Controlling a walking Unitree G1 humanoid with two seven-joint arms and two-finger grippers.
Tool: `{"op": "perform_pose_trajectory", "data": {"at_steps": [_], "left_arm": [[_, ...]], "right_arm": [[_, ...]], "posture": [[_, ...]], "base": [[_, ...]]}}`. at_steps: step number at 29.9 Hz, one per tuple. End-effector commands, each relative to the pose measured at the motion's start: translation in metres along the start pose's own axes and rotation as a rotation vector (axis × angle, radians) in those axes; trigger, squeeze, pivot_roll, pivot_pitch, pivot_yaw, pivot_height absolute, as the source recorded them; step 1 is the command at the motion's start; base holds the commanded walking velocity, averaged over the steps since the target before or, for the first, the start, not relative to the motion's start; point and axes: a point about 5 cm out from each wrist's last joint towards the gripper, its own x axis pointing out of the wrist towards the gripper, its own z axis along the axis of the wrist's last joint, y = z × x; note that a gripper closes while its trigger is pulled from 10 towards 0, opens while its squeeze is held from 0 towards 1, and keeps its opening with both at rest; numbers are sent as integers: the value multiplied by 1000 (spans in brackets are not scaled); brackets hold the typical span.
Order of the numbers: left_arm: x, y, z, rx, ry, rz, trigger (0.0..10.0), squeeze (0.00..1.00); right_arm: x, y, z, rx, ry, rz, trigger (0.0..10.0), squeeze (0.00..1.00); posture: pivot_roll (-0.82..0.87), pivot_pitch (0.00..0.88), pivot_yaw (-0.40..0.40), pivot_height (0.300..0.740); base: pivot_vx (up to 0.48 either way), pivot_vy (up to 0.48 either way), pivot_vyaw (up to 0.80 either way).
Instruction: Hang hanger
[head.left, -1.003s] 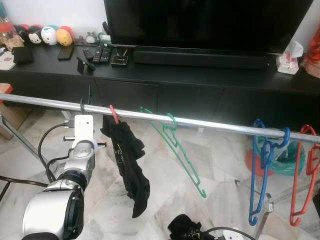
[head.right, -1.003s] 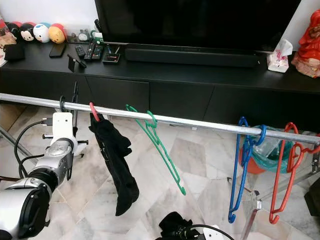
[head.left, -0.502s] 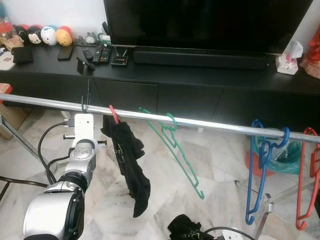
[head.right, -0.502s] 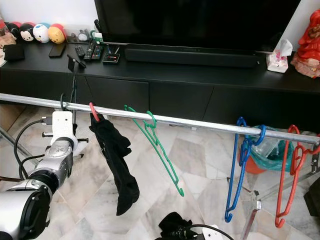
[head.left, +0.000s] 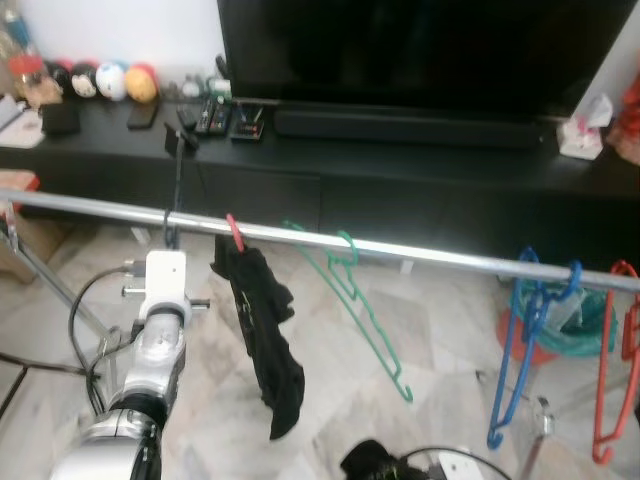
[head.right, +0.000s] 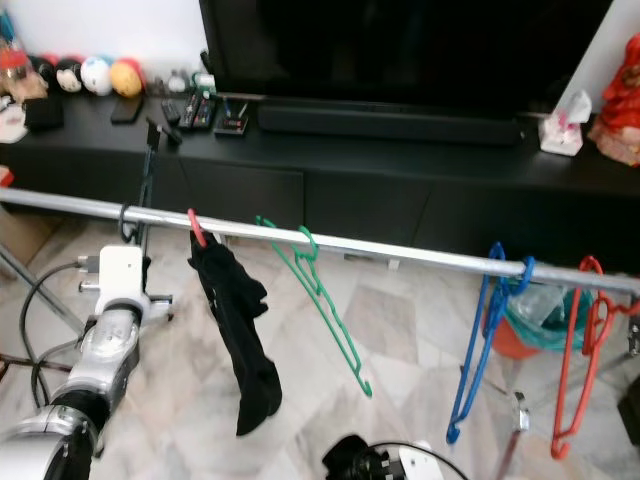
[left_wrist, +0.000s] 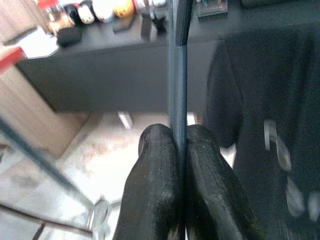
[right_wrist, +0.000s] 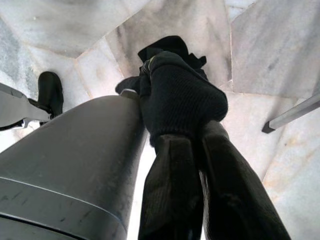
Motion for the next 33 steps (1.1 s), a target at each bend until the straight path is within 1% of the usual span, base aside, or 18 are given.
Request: {"op": "perform_pose_trajectory", "data": {"at_steps": [1,3,4,5,10,15,18,19,20,31,33], "left_arm": [[-1,-1,0,18,-11,-14,10000,0],[-17,0,-14,24,-15,-16,10000,0],[-28,1,-20,28,-26,-18,10000,0],[-28,1,-20,28,-26,-18,10000,0],[-40,2,-24,0,-39,-8,10000,0],[-41,-3,-22,-8,-47,-22,10000,0],[-39,-10,-19,-21,-53,-41,10000,0],[-39,-10,-19,-21,-53,-41,10000,0],[-38,-12,-15,-24,-62,-45,10000,0],[-33,-12,-9,-19,-67,-57,10000,0],[-33,-14,-9,-14,-55,-63,10000,0]], "right_arm": [[0,-1,-2,23,4,-7,10000,0],[0,-2,-1,32,-3,-16,10000,0],[0,-3,0,38,-10,-23,10000,0],[0,-3,0,38,-10,-23,10000,0],[0,-5,3,42,-28,-49,10000,0],[0,-5,4,61,-46,-73,10000,0],[-1,-5,5,65,-59,-89,10000,0],[-1,-5,5,65,-59,-89,10000,0],[0,-5,5,74,-63,-91,10000,0],[0,-3,6,86,-74,-101,10000,0],[0,-3,7,89,-80,-109,10000,0]], "posture": [[-97,0,-7,740],[-82,0,-11,740],[-82,0,-11,740],[-82,0,-11,740],[-66,0,-11,740],[-71,0,-5,740],[-75,0,-1,740],[-75,0,-1,740],[-75,0,4,740],[-78,0,24,740],[-75,0,24,740]], "base": [[0,0,0],[0,0,0],[0,0,0],[0,0,0],[0,0,0],[0,0,0],[-247,0,0],[-247,0,0],[-247,0,0],[-261,0,0],[-277,0,0]]}}
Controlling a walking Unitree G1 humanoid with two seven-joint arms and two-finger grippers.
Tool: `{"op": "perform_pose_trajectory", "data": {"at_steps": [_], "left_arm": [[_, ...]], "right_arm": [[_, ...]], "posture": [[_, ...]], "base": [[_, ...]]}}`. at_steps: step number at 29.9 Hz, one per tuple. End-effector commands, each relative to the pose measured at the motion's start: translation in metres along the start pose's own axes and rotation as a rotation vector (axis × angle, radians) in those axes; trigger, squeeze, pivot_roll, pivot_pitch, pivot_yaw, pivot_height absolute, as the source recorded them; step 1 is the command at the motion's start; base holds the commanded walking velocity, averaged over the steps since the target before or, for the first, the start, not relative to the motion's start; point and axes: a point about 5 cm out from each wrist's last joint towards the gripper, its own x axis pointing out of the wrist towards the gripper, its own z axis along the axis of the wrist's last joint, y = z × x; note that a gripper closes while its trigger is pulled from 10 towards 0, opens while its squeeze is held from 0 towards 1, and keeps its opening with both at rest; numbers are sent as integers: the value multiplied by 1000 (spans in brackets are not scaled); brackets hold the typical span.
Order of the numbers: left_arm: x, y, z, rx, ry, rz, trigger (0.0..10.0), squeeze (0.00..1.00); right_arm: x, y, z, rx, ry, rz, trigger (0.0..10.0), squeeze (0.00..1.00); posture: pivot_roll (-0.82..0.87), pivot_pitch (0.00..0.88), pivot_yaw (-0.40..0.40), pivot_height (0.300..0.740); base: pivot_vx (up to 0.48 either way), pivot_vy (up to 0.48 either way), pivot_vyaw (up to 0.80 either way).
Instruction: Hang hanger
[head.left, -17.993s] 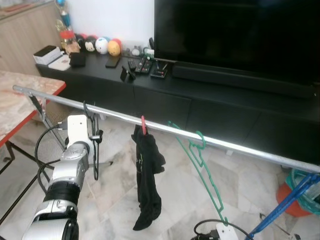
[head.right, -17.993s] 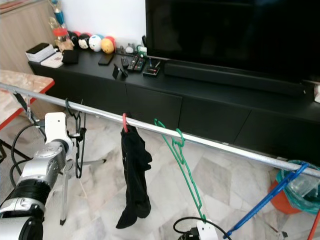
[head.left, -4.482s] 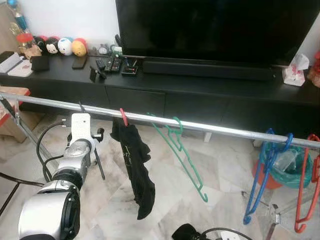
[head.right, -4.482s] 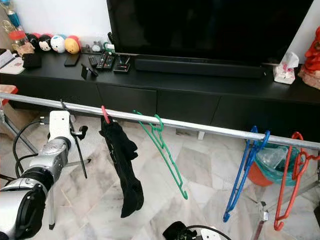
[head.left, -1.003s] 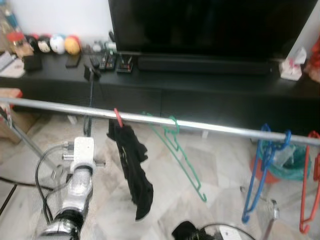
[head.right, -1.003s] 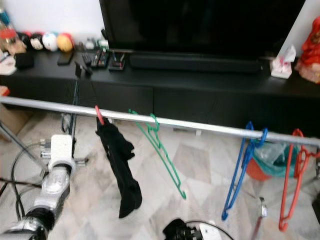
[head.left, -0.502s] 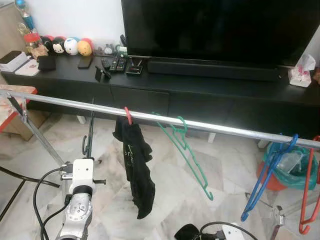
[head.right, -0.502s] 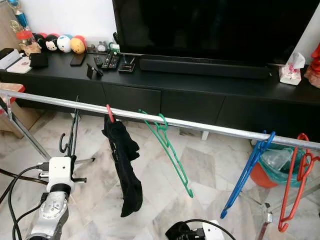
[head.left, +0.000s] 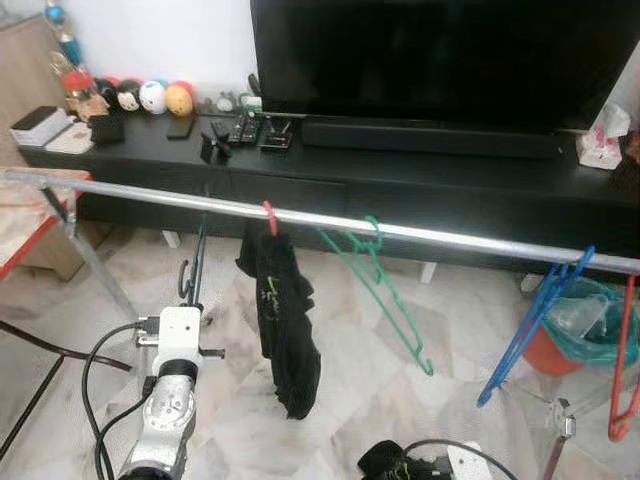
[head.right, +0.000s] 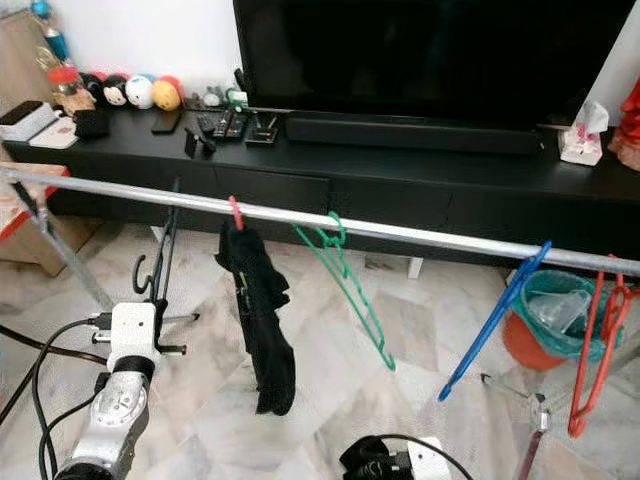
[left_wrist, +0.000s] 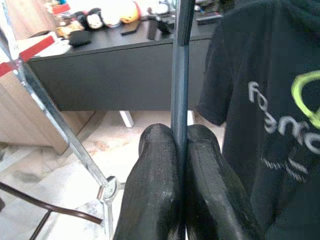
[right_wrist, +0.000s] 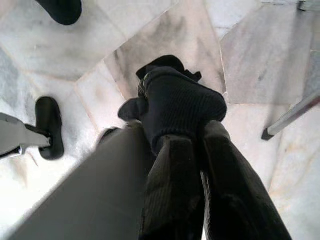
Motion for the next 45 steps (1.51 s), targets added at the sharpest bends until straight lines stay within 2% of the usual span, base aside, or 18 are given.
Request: {"op": "perform_pose_trajectory", "data": {"at_steps": [1,15,26,35,45], "left_arm": [[4,-1,6,10,-21,-8,10000,0],[4,2,8,3,-18,9,10000,0],[1,6,7,-16,-8,37,10000,0],[0,11,5,-28,8,63,10000,0],[0,13,5,-33,12,78,10000,0]], "right_arm": [[0,0,-1,19,-8,-9,10000,0],[0,-1,1,18,-16,-16,10000,0],[0,-2,1,67,-19,-37,10000,0],[0,-3,1,66,-16,-38,10000,0],[0,-3,3,74,-34,-33,10000,0]], "posture": [[-75,0,24,740],[-65,0,21,740],[-63,0,11,740],[-61,0,6,740],[-60,0,10,740]], "base": [[-274,0,0],[-276,0,0],[-303,0,0],[-330,0,-767],[-279,0,0]]}}
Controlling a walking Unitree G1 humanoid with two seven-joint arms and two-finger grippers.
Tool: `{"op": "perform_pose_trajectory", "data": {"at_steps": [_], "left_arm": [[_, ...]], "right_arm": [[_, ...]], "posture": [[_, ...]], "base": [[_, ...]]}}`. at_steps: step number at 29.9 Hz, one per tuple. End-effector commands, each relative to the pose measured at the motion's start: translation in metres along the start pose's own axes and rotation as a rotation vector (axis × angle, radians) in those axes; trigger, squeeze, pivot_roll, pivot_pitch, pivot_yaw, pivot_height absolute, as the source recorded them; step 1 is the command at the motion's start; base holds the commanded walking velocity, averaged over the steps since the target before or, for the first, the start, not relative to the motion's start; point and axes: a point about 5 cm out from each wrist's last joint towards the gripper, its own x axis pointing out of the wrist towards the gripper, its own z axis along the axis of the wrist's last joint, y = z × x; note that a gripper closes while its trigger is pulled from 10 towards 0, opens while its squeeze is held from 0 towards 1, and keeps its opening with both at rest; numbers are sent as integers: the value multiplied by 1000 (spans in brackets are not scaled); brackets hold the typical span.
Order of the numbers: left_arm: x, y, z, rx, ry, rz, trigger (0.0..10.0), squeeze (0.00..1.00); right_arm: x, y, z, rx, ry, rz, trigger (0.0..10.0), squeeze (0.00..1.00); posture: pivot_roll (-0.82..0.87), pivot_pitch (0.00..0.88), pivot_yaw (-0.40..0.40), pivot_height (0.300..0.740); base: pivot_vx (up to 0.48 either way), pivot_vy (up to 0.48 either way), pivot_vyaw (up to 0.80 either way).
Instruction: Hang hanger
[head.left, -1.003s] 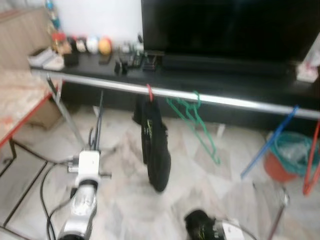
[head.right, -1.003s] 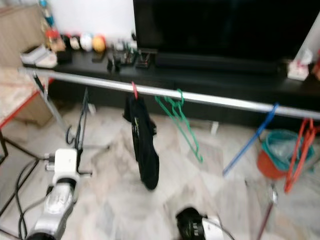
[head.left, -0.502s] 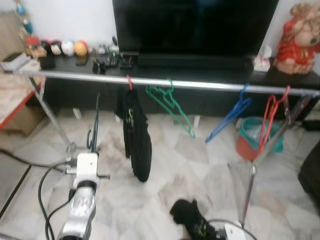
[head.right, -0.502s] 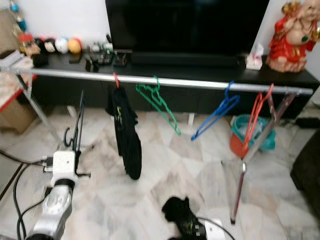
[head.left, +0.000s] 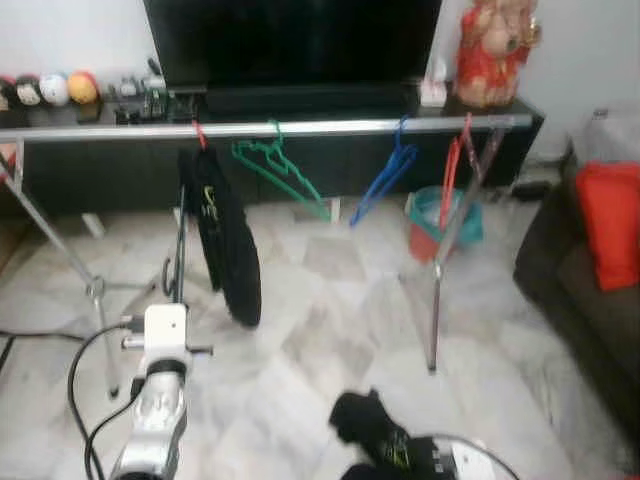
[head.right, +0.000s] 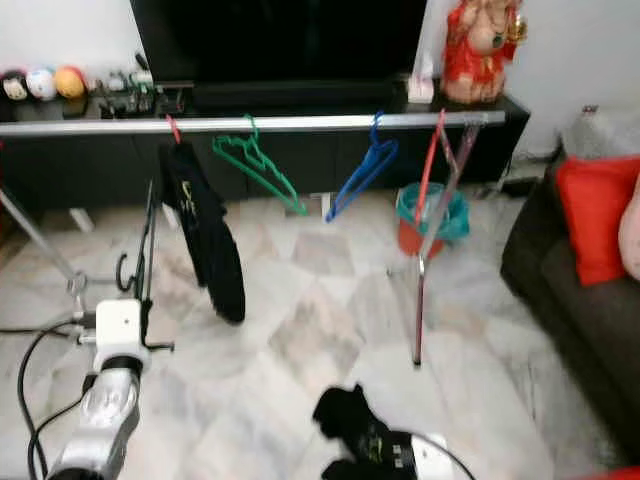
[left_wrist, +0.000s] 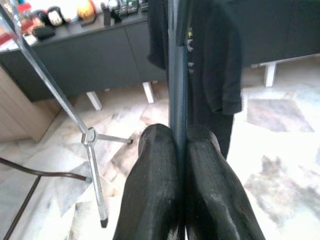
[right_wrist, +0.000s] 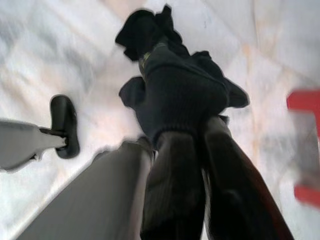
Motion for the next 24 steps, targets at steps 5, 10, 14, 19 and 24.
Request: {"op": "perform_pose_trajectory", "data": {"at_steps": [5,10,14,19,24], "left_arm": [[3,5,4,3,-10,15,10000,0],[2,6,4,6,-9,14,10000,0],[4,6,5,17,-10,15,10000,0],[4,4,7,11,-21,0,10000,0],[4,2,7,8,-23,-7,10000,0]], "right_arm": [[1,0,4,4,-19,-8,10000,0],[0,0,4,7,-18,-9,10000,0],[0,1,3,9,-19,-7,10000,0],[0,1,3,14,-25,-7,10000,0],[0,2,4,12,-27,-7,10000,0]], "posture": [[-57,0,12,740],[-57,0,16,740],[-57,0,18,740],[-58,0,18,740],[-55,0,20,740]], "base": [[-275,0,0],[-264,0,0],[0,0,0],[0,0,0],[0,0,0]]}}
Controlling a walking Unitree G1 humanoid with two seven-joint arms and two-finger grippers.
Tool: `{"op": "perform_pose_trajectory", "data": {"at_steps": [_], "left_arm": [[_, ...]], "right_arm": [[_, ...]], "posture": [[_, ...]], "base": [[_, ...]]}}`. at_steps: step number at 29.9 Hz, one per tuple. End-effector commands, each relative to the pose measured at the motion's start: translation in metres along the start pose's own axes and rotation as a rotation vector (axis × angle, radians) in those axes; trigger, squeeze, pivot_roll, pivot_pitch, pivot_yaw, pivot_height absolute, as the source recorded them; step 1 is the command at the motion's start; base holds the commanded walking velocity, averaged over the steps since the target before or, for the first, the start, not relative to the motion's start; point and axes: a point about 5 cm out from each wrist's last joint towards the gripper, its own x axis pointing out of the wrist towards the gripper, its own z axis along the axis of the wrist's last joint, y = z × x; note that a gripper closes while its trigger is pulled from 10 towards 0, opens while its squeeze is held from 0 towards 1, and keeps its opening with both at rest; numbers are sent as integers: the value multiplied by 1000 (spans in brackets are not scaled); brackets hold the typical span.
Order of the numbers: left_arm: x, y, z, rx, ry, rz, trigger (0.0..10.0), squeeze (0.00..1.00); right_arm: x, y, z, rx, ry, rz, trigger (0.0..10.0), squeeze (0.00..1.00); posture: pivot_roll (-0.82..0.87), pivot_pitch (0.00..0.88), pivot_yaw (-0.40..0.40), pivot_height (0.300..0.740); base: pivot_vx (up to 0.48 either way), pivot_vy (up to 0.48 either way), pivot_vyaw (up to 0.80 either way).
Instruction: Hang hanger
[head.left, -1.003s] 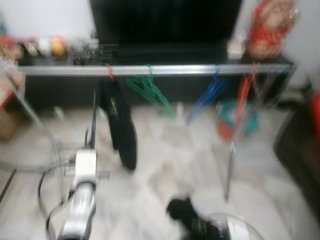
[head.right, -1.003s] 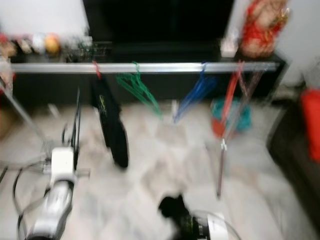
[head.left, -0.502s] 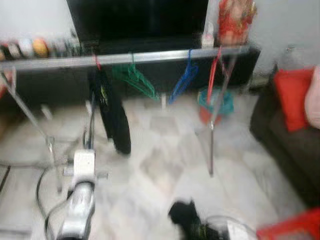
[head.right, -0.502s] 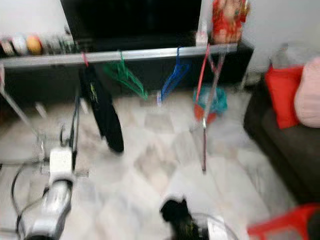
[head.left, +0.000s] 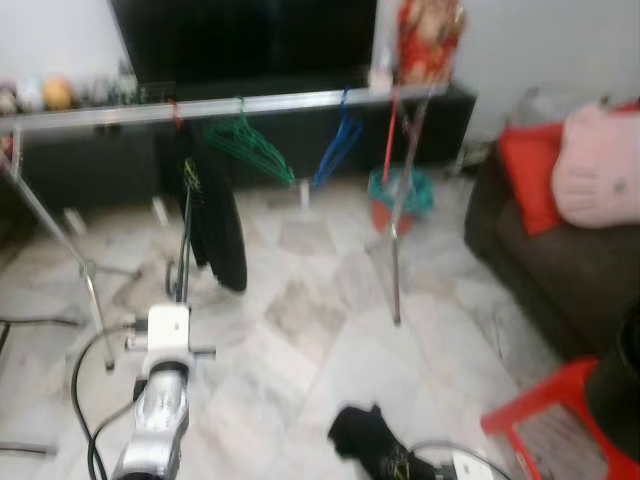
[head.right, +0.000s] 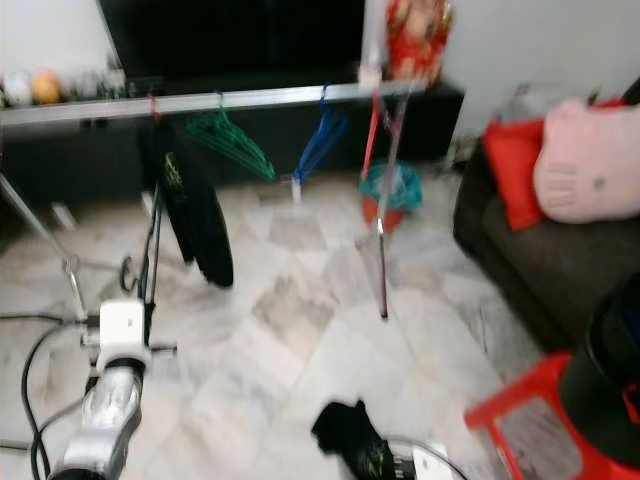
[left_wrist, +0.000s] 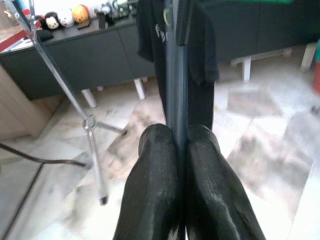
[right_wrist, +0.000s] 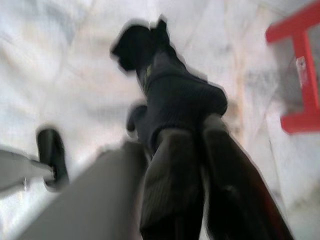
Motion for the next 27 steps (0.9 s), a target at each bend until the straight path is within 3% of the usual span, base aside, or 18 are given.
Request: {"op": "perform_pose_trajectory", "data": {"at_steps": [1,20,27], "left_arm": [[4,-2,7,-8,-22,-4,10000,0],[3,1,7,-24,-13,17,10000,0],[4,1,7,-23,-12,21,10000,0]], "right_arm": [[0,2,1,7,-10,3,10000,0],[0,2,2,15,-18,1,10000,0],[0,3,3,13,-21,4,10000,0]], "posture": [[-55,0,20,740],[-51,0,22,740],[-49,0,22,740]], "base": [[0,0,0],[0,0,0],[0,297,0]]}}
